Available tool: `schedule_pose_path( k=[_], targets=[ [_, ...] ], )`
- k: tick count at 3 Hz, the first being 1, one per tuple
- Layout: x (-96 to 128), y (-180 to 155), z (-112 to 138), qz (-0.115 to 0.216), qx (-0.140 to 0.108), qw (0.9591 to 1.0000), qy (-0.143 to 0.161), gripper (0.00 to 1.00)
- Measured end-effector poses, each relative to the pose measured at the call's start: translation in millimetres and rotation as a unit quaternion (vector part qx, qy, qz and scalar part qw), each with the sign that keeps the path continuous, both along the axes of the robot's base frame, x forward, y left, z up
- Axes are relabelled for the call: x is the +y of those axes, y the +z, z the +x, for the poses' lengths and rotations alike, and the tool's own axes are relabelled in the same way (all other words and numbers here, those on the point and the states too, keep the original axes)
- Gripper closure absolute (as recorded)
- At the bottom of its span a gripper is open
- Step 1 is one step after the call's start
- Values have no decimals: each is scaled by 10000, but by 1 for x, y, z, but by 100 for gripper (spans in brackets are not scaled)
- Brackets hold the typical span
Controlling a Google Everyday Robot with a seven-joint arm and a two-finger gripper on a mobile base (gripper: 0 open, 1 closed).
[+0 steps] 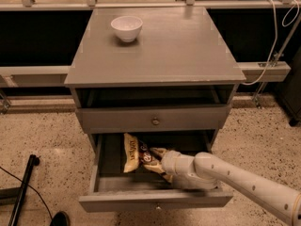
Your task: Pick brown chip bag from middle drawer and place on counter
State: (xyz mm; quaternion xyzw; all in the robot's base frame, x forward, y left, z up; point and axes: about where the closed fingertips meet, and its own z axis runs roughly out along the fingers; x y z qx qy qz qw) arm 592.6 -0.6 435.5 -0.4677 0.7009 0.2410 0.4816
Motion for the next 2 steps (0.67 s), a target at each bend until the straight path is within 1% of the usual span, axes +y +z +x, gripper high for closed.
schedule_pose_path(
  k=[1,2],
  targets=[
    [6,17,-2,645,-95,9978,86,69],
    [9,60,-12,1053,-467,9927,344,92]
  ],
)
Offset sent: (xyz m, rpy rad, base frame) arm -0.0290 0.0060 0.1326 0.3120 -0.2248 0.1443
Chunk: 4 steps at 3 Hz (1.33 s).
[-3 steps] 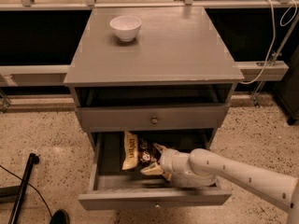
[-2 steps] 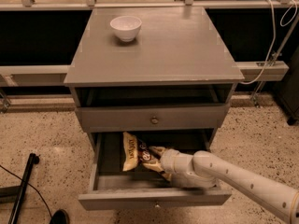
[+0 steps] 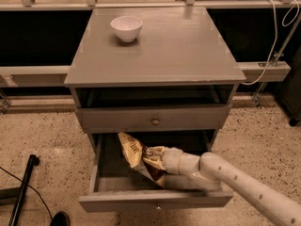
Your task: Pick brown chip bag from middle drawer and place on counter
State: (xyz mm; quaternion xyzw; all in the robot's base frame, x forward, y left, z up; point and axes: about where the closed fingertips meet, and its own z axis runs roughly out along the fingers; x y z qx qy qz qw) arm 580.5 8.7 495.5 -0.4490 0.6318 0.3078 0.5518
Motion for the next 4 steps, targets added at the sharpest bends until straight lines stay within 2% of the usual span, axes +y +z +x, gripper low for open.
schedule_pose_path(
  k=[1,2,3,4],
  targets=[
    [-2,79,-33,73,-887,9948,488,100],
    [-13,165,-80,-158,-1952,9760,954,100],
    [-32,263,-119,-529,-3016,9433,1279,100],
    [-41,321,-129,-849,-3442,9251,1361,100]
  ],
)
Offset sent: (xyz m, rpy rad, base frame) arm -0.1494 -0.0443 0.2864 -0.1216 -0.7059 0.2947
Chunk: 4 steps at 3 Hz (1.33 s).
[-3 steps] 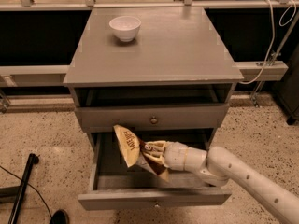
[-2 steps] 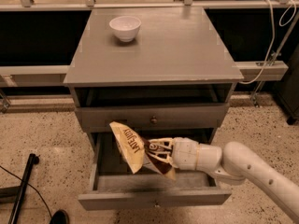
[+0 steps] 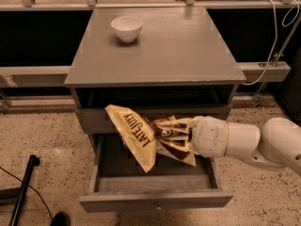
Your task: Pick brown chip bag from middle drawer and place on counter
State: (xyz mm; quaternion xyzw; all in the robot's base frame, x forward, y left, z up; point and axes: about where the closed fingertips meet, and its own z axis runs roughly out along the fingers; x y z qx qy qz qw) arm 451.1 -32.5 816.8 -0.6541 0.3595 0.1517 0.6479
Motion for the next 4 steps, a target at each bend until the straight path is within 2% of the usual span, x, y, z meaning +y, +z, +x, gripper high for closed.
schedule_pose_path(
  k=[1,2,3,4],
  targets=[
    [0,0,0,0,0,10000,0,100],
    [-11,24,10,-286,-108,9995,-92,100],
    [-41,92,44,-1026,-213,9942,-242,100],
    [-47,134,76,-1441,-173,9892,-213,100]
  ],
)
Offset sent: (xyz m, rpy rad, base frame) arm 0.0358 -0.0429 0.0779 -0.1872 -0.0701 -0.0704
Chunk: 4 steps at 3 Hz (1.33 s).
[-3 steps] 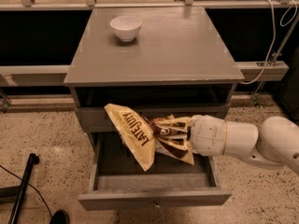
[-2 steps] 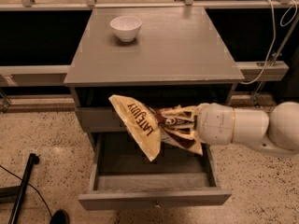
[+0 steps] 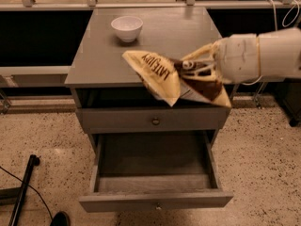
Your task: Pick brown chip bag from middle drawer and place on counter
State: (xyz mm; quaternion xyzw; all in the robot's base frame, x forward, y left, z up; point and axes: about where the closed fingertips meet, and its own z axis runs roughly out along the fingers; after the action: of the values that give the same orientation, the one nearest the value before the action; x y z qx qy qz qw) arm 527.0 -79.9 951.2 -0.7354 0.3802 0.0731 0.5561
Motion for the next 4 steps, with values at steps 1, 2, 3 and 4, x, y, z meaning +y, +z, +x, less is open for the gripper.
schedule_pose_path(
  k=[1,2,3,4],
  targets=[
    [-13,49,67,-592,-220,9970,-452,100],
    [-22,73,110,-730,-467,9930,-797,100],
    [-46,62,156,-845,-571,9860,-1321,90],
    [-74,45,172,-908,-464,9798,-1719,67]
  ],
)
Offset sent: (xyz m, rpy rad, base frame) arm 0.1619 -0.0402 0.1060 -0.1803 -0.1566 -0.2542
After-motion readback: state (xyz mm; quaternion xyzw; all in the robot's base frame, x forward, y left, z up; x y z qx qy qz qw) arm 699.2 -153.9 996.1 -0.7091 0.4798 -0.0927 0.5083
